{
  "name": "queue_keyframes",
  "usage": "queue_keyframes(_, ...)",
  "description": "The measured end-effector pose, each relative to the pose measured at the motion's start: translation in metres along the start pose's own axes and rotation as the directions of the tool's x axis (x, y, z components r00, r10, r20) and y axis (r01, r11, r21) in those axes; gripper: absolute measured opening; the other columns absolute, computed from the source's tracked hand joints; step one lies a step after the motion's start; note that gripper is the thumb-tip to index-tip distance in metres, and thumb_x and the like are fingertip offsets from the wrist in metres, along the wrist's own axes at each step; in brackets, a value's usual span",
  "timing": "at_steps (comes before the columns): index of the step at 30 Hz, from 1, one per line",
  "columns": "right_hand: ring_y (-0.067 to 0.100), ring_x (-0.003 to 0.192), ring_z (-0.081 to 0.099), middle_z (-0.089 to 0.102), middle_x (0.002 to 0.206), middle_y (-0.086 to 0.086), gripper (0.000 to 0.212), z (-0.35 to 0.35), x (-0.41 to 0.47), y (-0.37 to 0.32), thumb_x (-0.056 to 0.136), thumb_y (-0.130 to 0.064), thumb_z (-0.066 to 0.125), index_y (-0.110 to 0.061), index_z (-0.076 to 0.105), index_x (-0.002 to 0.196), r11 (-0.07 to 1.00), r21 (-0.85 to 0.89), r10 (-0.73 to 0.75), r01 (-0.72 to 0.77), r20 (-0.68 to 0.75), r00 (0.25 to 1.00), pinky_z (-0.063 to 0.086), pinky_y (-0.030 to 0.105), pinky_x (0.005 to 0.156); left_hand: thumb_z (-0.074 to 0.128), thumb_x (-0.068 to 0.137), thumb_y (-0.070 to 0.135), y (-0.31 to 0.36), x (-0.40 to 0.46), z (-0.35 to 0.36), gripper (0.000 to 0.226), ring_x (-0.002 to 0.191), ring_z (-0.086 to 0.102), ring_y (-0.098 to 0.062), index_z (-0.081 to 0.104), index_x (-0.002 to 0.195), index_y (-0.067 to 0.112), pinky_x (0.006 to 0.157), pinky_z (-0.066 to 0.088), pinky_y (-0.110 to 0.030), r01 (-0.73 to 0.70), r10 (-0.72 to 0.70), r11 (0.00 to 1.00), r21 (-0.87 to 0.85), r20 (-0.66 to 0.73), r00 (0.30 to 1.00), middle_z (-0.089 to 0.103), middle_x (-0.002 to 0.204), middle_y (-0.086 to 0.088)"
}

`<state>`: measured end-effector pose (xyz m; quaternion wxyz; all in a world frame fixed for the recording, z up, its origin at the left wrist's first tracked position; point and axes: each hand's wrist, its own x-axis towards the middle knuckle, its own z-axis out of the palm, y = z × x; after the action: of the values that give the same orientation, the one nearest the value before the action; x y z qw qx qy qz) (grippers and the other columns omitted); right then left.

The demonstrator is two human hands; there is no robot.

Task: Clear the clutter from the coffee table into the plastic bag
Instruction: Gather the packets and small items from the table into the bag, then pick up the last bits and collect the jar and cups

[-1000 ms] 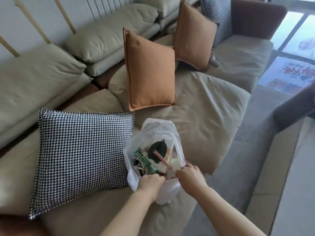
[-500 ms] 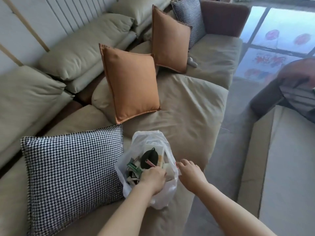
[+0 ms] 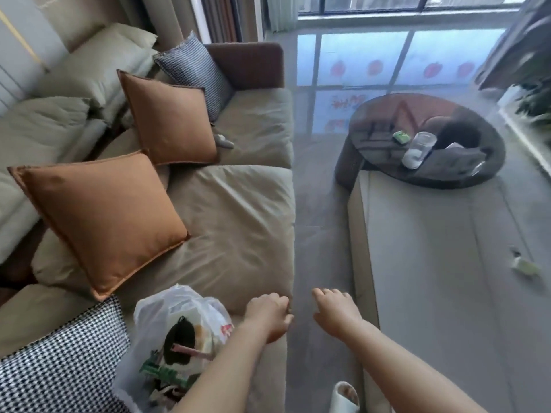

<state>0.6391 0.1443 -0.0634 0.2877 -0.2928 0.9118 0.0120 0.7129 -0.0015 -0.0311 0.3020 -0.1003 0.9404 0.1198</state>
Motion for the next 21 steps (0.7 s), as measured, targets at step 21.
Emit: queue_keyframes(21,0.028,0.130,0.044,0.050,0.137,0.009,0.050,-0.076,-0.024,0.265,0.092,-0.039,0.049,-0.016,0.039,0.135,0.886,0.214,0.425,-0.411,-0.024,0.905,0.032,0.040,0.106,0.043,0.097,0.037,0.258,0.145,-0.097,0.036,0.123,0.052,-0.029,0.049,0.125,0.014,0.097,0.041,-0.037,-0.239,0.206,0.937,0.254,0.149,0.967,0.055,0.132,-0.006)
